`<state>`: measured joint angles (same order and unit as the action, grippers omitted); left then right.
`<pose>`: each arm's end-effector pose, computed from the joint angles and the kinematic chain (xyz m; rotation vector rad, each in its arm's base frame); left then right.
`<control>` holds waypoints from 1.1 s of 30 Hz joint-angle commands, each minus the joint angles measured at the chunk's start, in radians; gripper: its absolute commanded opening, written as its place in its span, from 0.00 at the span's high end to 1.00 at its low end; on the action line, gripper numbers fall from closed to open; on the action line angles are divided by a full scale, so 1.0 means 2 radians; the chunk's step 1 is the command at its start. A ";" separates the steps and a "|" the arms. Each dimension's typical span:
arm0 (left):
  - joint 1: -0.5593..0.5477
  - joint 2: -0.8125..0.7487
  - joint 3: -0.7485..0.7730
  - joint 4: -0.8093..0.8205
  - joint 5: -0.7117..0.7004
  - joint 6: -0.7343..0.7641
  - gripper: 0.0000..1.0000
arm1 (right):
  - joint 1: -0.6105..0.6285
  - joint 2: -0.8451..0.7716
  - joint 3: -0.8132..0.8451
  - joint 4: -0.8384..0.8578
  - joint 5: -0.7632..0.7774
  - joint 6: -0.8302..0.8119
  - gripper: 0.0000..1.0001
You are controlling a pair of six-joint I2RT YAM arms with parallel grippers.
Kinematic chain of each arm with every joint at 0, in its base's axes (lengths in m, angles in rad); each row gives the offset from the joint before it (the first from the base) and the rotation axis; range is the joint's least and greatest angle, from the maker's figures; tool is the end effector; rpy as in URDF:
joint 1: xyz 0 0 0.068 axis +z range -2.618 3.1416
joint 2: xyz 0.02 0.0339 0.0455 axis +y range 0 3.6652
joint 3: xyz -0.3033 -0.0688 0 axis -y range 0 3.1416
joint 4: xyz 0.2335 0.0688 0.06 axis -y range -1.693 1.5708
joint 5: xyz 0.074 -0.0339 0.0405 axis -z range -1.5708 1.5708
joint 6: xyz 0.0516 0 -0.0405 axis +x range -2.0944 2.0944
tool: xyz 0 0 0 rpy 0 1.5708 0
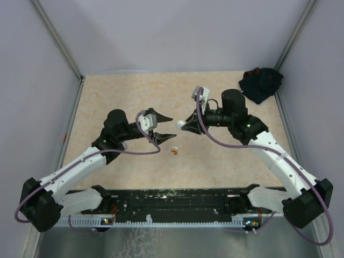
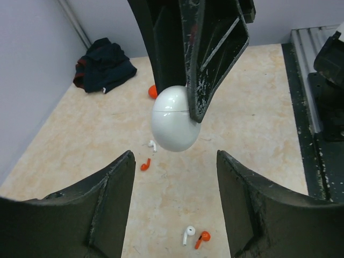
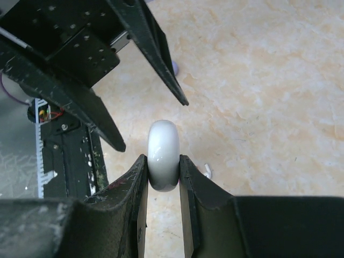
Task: Insert the wireless bluetooth earbuds into the charging case
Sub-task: Pick up the charging case at the center of the board.
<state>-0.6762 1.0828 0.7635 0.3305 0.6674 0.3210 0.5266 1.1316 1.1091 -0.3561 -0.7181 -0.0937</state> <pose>0.1616 -0.1706 0.3664 1.2005 1.0853 -0.7940 0.1824 0.1453 0.4010 -1.0487 1.6747 0.9809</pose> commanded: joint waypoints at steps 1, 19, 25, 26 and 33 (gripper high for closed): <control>0.026 0.019 0.021 0.014 0.093 -0.067 0.34 | -0.004 -0.011 0.027 0.012 -0.047 -0.065 1.00; 0.074 0.054 0.032 0.037 0.186 -0.167 0.41 | 0.005 0.059 0.113 -0.080 -0.100 -0.171 1.00; 0.078 0.052 0.029 0.041 0.180 -0.165 0.43 | 0.023 0.075 0.127 -0.110 -0.086 -0.190 1.00; 0.079 0.052 0.027 0.044 0.180 -0.166 0.43 | 0.024 0.077 0.128 -0.115 -0.085 -0.192 1.00; 0.079 0.054 0.015 0.070 0.193 -0.172 0.47 | 0.037 0.095 0.143 -0.135 -0.077 -0.203 1.00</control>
<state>-0.5209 1.2076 0.8032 0.4202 1.0157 -0.0120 0.5823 1.3064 1.3205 -0.6109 -0.8722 -0.4610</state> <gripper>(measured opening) 0.538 0.250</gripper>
